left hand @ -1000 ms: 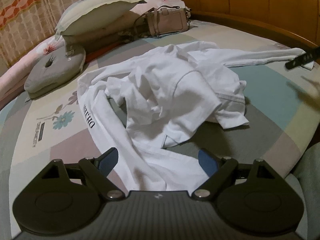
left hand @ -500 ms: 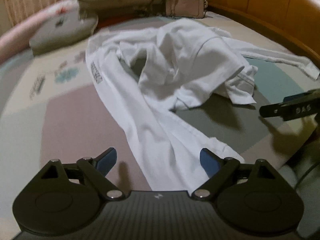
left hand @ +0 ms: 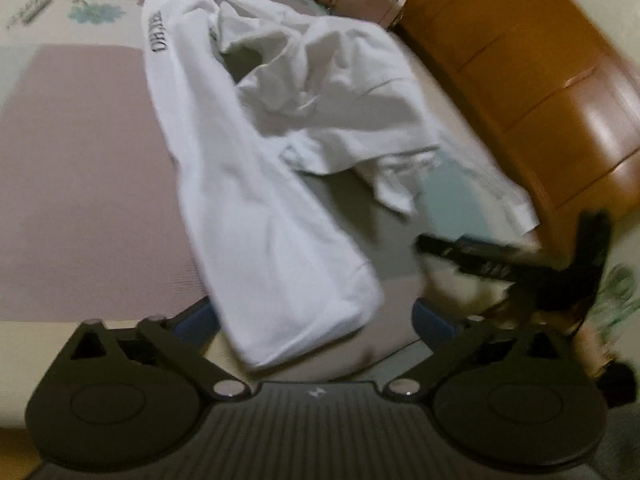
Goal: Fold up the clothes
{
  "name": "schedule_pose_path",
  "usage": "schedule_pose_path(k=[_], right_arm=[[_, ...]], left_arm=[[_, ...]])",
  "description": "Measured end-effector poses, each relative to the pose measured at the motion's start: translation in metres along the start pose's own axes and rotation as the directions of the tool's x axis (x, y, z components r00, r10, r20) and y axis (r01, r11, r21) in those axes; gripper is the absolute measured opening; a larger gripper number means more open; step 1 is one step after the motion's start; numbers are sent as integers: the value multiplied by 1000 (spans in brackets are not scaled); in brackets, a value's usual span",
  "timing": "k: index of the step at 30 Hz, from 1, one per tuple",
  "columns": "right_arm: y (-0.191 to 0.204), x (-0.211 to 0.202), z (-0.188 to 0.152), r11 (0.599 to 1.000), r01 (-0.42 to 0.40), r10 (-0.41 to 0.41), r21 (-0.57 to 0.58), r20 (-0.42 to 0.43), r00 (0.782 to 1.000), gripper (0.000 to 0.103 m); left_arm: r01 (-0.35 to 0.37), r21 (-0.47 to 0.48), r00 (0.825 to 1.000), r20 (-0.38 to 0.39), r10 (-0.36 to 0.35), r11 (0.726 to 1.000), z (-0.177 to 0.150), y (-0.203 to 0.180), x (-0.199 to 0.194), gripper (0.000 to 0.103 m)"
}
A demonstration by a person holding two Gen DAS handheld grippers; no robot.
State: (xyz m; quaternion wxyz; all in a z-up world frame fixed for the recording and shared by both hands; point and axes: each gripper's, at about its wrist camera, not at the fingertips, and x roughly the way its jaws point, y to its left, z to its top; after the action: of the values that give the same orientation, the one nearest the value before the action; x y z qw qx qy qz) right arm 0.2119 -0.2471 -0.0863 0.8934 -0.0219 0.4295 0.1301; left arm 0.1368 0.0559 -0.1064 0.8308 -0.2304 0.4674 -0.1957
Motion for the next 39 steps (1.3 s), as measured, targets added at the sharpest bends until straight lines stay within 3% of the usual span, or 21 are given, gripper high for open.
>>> schedule_pose_path(k=[3,7,9,11,13,15,18,20,21,27,32,36,39], right_arm=[[-1,-1,-2,1000,-8,8,-3,9,1000,103],[-4,-2,-4,1000,-25,25,6,28,999,103],[-6,-4,-5,999,-35,35,15,39,999,103],[-8,-5,-6,999,-46,45,24,49,998,103],[-10,-5,-6,998,-56,55,36,53,997,103],[-11,-6,-6,997,-55,52,48,51,997,103],[-8,-7,-4,997,-38,35,70,40,999,103],[-8,-11,-2,993,-61,58,101,34,998,103],[-9,-13,-1,990,-74,70,117,31,997,103],[-3,-27,-2,990,-87,82,111,49,995,103],[-9,-36,-1,981,-93,82,167,76,994,103],[-7,-44,1,982,-81,65,168,96,993,103],[-4,-49,4,984,-72,54,163,109,993,103]], left_arm=[[61,-40,997,49,-59,997,3,7,6,102],[176,-217,981,116,-154,960,5,33,2,102],[184,-256,979,139,-152,949,1,40,-3,91],[166,-272,979,157,-127,948,-3,44,-8,72],[162,-319,977,186,-106,934,-7,49,-9,60],[157,-364,976,202,-87,918,-6,52,-10,56],[84,-351,981,193,-16,933,-2,47,-8,33],[17,-330,984,174,43,944,-1,42,-8,9],[-14,-322,984,164,70,947,0,40,-8,6],[-68,-275,972,198,126,959,6,41,-34,5],[-196,-218,949,202,241,956,26,54,-55,3],[-349,-166,905,196,378,922,49,77,-75,3],[-469,-113,854,194,483,876,71,99,-91,3]])
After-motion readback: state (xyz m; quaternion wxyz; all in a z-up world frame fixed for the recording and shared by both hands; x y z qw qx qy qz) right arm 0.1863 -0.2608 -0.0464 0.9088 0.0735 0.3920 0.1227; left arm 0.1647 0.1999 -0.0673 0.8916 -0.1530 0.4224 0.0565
